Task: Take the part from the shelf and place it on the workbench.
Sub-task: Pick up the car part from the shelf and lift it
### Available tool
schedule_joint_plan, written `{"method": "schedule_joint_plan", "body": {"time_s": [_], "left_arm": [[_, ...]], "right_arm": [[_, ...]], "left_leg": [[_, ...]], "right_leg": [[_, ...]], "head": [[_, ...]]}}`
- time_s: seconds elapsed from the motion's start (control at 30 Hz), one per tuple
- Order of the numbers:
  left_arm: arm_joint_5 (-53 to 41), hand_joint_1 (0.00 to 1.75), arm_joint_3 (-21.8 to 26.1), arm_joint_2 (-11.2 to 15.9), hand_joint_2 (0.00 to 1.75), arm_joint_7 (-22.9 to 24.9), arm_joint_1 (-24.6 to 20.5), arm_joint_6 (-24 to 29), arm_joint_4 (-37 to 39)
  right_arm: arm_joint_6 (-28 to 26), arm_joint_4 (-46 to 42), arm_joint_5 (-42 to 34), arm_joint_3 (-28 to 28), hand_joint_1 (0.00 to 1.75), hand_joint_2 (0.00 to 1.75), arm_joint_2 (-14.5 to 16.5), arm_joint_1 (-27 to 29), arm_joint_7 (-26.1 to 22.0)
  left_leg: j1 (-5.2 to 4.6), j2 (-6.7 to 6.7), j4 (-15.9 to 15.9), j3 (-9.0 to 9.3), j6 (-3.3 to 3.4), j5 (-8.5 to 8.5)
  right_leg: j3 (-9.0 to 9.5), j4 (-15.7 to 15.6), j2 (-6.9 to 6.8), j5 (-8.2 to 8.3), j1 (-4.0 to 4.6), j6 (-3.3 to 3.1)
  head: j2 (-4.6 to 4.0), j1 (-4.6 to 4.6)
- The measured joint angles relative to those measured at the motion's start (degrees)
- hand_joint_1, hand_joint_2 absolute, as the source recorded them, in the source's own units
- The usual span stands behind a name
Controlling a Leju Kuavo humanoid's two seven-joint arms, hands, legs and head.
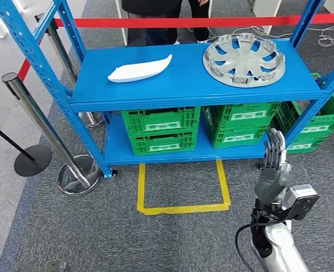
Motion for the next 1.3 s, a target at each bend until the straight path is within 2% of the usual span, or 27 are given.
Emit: {"method": "schedule_joint_plan", "body": {"time_s": [0.03, 0.07, 0.1, 0.13, 0.17, 0.23, 0.27, 0.33, 0.4, 0.47, 0.53, 0.57, 0.6, 0.63, 0.7, 0.73, 0.77, 0.87, 0.93, 0.97, 1.03, 1.07, 1.1, 1.13, 1.2, 1.23, 1.3], "left_arm": [[0.0, 0.00, 0.0, 0.0, 0.00, 0.0, 0.0, 0.0, 0.0], [0.0, 0.00, 0.0, 0.0, 0.00, 0.1, 0.0, 0.0, 0.0], [0.0, 0.00, -0.1, 0.0, 0.00, 0.1, 0.0, 0.1, 0.0], [0.0, 0.00, -0.1, 0.0, 0.00, 0.1, 0.0, 0.1, 0.0], [0.0, 0.00, -0.1, 0.0, 0.00, 0.1, 0.0, 0.2, 0.0], [0.0, 0.00, -0.1, 0.1, 0.00, 0.2, -0.1, 0.2, 0.0], [0.0, 0.00, -0.1, 0.1, 0.00, 0.3, -0.1, 0.3, 0.0], [0.0, 0.00, -0.1, 0.1, 0.00, 0.4, -0.2, 0.3, 0.0], [0.0, 0.00, -0.1, 0.0, 0.00, 0.4, -0.3, 0.3, 0.0], [0.0, 0.00, -0.2, 0.0, 0.00, 0.4, -0.3, 0.3, 0.0], [0.0, 0.00, -0.2, 0.1, 0.00, 0.4, -0.4, 0.3, 0.0], [0.0, 0.00, -0.2, 0.1, 0.00, 0.4, -0.4, 0.3, 0.0], [0.0, 0.00, -0.2, 0.1, 0.00, 0.4, -0.3, 0.3, 0.0], [0.0, 0.00, -0.3, 0.1, 0.00, 0.5, -0.3, 0.3, 0.0], [0.0, 0.00, -0.4, 0.0, 0.00, 0.5, -0.4, 0.3, 0.0], [0.0, 0.00, -0.4, 0.0, 0.00, 0.5, -0.4, 0.3, 0.0], [0.0, 0.00, -0.5, 0.0, 0.00, 0.5, -0.4, 0.3, 0.0], [0.1, 0.00, -0.5, 0.1, 0.00, 0.5, -0.4, 0.3, 0.0], [0.5, 0.00, -0.5, 0.1, 0.00, 0.5, -0.4, 0.1, 0.0], [0.7, 0.00, -0.5, 0.1, 0.00, 0.5, -0.4, 0.1, 0.0], [0.9, 0.00, -0.5, 0.1, 0.00, 0.5, -0.4, -0.1, 0.0], [1.0, 0.00, -0.6, 0.1, 0.00, 0.5, -0.4, -0.3, 0.0], [1.0, 0.00, -0.6, 0.1, 0.00, 0.5, -0.4, -0.4, 0.0], [1.0, 0.00, -0.6, 0.1, 0.00, 0.6, -0.4, -0.5, 0.0], [1.0, 0.00, -0.6, 0.3, 0.00, 0.8, -0.5, -0.8, 0.0], [1.0, 0.00, -0.6, 0.3, 0.00, 0.8, -0.6, -0.9, 0.0], [1.0, 0.00, -0.6, 0.3, 0.00, 0.9, -0.7, -1.1, 0.0]], "right_arm": [[0.1, 0.2, 0.0, 0.0, 0.00, 0.00, 0.0, 0.0, 0.0], [0.1, 0.3, 0.0, 0.1, 0.00, 0.00, 0.0, 0.0, 0.0], [0.2, 0.5, 0.0, 0.1, 0.00, 0.00, 0.0, -0.1, 0.0], [0.2, 0.6, 0.0, 0.1, 0.00, 0.00, 0.0, -0.1, 0.0], [0.2, 0.6, -0.1, 0.2, 0.00, 0.00, 0.0, -0.1, 0.0], [0.3, 0.7, -0.1, 0.3, 0.00, 0.00, 0.0, -0.4, 0.0], [0.3, 0.8, -0.1, 0.3, 0.00, 0.00, 0.0, -0.5, 0.0], [0.3, 1.0, -0.1, 0.4, 0.00, 0.00, 0.0, -0.7, -0.1], [0.3, 1.1, -0.1, 0.4, 0.00, 0.00, 0.0, -0.9, -0.1], [0.3, 1.3, -0.1, 0.6, 0.00, 0.00, 0.0, -1.0, -0.1], [0.4, 1.6, -0.2, 0.7, 0.00, 0.00, 0.0, -1.0, -0.1], [0.4, 1.7, -0.2, 0.7, 0.00, 0.00, 0.0, -1.0, -0.1], [0.4, 1.9, -0.2, 0.8, 0.00, 0.00, 0.0, -1.0, -0.1], [0.4, 2.0, -0.2, 0.8, 0.00, 0.00, 0.0, -1.0, -0.1], [0.4, 2.1, -0.2, 0.9, 0.00, 0.00, 0.0, -1.1, -0.1], [0.4, 2.1, -0.2, 0.9, 0.00, 0.00, 0.0, -1.1, -0.1], [0.4, 2.1, -0.2, 1.0, 0.00, 0.00, 0.0, -1.2, -0.1], [0.4, 2.2, -0.2, 1.1, 0.00, 0.00, 0.0, -1.2, -0.2], [0.6, 2.3, -0.3, 1.1, 0.00, 0.00, 0.0, -1.2, -0.2], [0.6, 2.3, -0.4, 1.1, 0.00, 0.00, 0.0, -1.3, -0.2], [0.7, 2.4, -0.7, 1.1, 0.00, 0.00, 0.0, -1.4, -0.2], [0.7, 2.6, -0.9, 1.1, 0.00, 0.00, 0.0, -1.4, -0.3], [0.7, 2.7, -0.9, 1.2, 0.00, 0.00, 0.0, -1.4, -0.3], [0.8, 2.9, -1.0, 1.2, 0.00, 0.00, 0.0, -1.5, -0.4], [0.8, 3.1, -1.1, 1.3, 0.00, 0.00, 0.0, -1.7, -0.5], [0.8, 3.2, -1.2, 1.3, 0.00, 0.00, 0.0, -1.9, -0.6], [0.8, 3.3, -1.2, 1.4, 0.00, 0.00, 0.0, -2.2, -0.7]], "left_leg": [[0.12, 0.00, 3.5, -1.64, -0.15, -1.18], [0.19, 0.00, 5.7, -2.71, -0.21, -1.44], [0.22, 0.00, 5.8, -2.89, -0.16, -0.58], [0.22, 0.00, 3.7, -2.08, -0.02, 1.31], [0.20, -0.02, 0.1, -0.61, 0.23, 3.68], [0.04, -0.11, -6.3, 2.11, 0.75, 6.61], [-0.05, -0.16, -8.1, 2.74, 0.98, 6.90], [-0.10, -0.23, -9.1, 2.82, 1.36, 6.43], [0.16, -0.21, -9.7, 2.88, 1.88, 6.45], [0.35, -0.18, -10.1, 3.02, 2.33, 6.70], [0.23, -0.19, -10.1, 2.99, 2.50, 6.72], [0.16, -0.19, -10.0, 2.99, 2.53, 6.71], [0.11, -0.20, -10.0, 3.02, 2.55, 6.68], [0.07, -0.22, -9.9, 3.08, 2.56, 6.64], [0.03, -0.27, -9.8, 3.21, 2.44, 6.47], [-0.08, -0.29, -9.5, 3.14, 2.28, 6.37], [-0.18, -0.30, -9.4, 2.98, 2.06, 6.35], [-0.24, -0.30, -9.2, 2.59, 1.37, 6.40], [-0.11, -0.31, -7.5, 1.98, 0.75, 4.96], [0.01, -0.32, -5.1, 1.02, 0.39, 3.39], [0.29, -0.31, 2.3, -1.99, -0.17, -0.20], [0.40, -0.31, 5.2, -3.20, -0.32, -1.13], [0.46, -0.31, 6.4, -3.68, -0.38, -1.01], [0.50, -0.31, 5.4, -3.17, -0.35, 0.23], [0.49, -0.32, -1.5, 0.00, 0.03, 4.27], [0.38, -0.32, -5.1, 1.59, 0.32, 5.62], [0.14, -0.30, -9.0, 3.24, 0.92, 6.07]], "right_leg": [[0.01, 0.0, -0.01, -0.03, 0.05, -0.10], [0.04, 0.0, -0.01, -0.06, 0.09, -0.14], [0.11, 0.0, 0.03, -0.09, 0.12, -0.17], [0.23, 0.0, 0.08, -0.12, 0.14, -0.17], [0.36, 0.0, 0.13, -0.18, 0.14, -0.14], [0.38, 0.1, 0.21, -0.29, 0.32, 0.10], [0.20, 0.1, 0.22, -0.27, 0.41, 0.29], [-0.22, 0.1, 0.16, -0.11, 0.52, 0.83], [-0.88, 0.8, 0.07, -0.80, 0.50, 1.39], [-3.03, 5.2, 0.09, -3.56, 0.44, 1.70], [-6.56, 12.9, 0.11, -6.84, 0.46, 1.85], [-7.88, 15.6, 0.11, -7.45, 0.46, 1.90], [-8.31, 16.3, 0.10, -6.97, 0.47, 1.89], [-7.60, 14.6, 0.10, -5.40, 0.47, 1.81], [-4.04, 7.1, 0.08, -1.48, 0.50, 1.50], [-2.29, 3.6, 0.10, -0.34, 0.56, 1.34], [-1.23, 1.6, 0.13, 0.09, 0.63, 1.18], [-0.76, 0.5, 0.24, 0.08, 0.72, 0.63], [-0.63, 0.2, 0.15, 0.31, 0.46, 0.09], [-0.56, 0.1, 0.08, 0.39, 0.32, -0.17], [-0.57, 0.1, 0.01, 0.38, 0.31, -0.39], [-0.56, 0.1, 0.01, 0.37, 0.32, -0.41], [-0.53, 0.1, 0.03, 0.37, 0.32, -0.41], [-0.47, 0.1, 0.07, 0.35, 0.31, -0.41], [-0.27, 0.1, 0.17, 0.19, 0.30, -0.26], [-0.24, 0.1, 0.21, 0.08, 0.40, -0.08], [-0.36, 0.1, 0.20, 0.10, 0.56, 0.53]], "head": [[0.01, -0.01], [0.01, -0.01], [0.01, -0.01], [0.00, -0.01], [0.00, -0.02], [-0.01, 0.01], [-0.01, 0.02], [0.00, 0.06], [0.00, 0.12], [0.00, 0.18], [0.01, 0.21], [0.00, 0.20], [0.00, 0.21], [0.00, 0.20], [0.01, 0.20], [0.01, 0.19], [0.01, 0.17], [0.01, 0.07], [0.01, -0.11], [0.01, -0.23], [0.01, -0.42], [0.01, -0.40], [0.01, -0.41], [0.01, -0.41], [0.01, -0.40], [0.01, -0.40], [0.01, -0.34]]}}
